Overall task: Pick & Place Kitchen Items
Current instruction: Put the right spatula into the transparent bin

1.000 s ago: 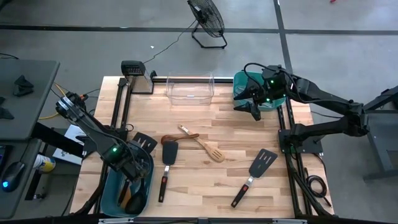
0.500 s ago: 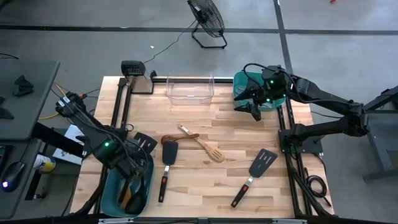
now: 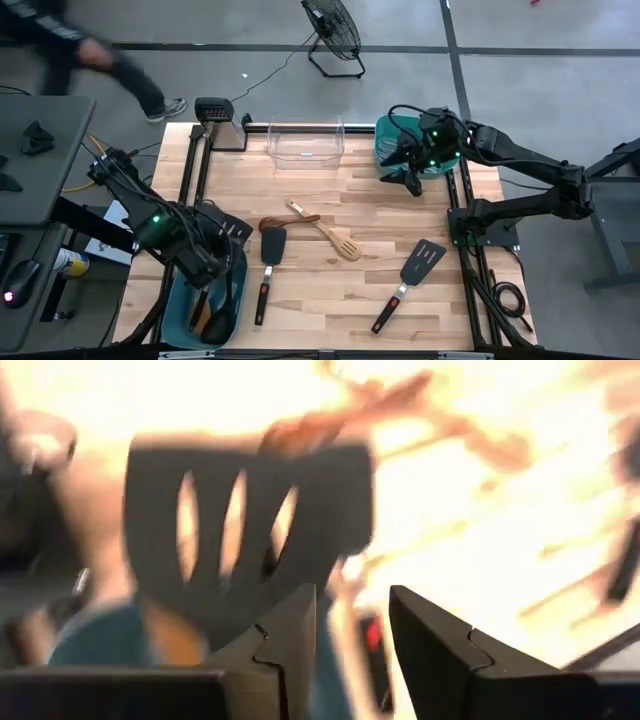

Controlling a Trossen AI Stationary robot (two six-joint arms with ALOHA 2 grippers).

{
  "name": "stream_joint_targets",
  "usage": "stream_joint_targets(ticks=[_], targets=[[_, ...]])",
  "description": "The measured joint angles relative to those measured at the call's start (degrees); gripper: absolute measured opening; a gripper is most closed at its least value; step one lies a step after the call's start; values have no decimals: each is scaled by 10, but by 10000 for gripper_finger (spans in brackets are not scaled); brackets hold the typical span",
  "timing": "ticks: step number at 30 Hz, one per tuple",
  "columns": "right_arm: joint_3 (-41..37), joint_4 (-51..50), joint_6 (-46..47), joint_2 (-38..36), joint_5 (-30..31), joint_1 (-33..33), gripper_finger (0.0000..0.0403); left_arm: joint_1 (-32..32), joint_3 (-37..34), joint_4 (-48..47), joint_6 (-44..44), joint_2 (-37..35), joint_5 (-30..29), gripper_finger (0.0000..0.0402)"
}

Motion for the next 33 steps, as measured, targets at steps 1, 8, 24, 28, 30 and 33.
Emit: stream_joint_targets(ticks=[1,8,24,28,30,33], targets=[[0,-6,5,0,0,0,227,0,3,-1,9,0,-30,127],[0,-81,7,0,-1,0,227,0,13,0,75,0,-202,127],[0,-273,283,0,82,62,227,164,13,47,412,0,-307,127],[0,-297,427,0,140,120,227,207,13,96,542,0,-281,127],[0,-301,499,0,166,156,227,225,13,122,608,0,-276,127],[0,-302,596,0,204,216,227,252,13,158,694,0,-272,127]])
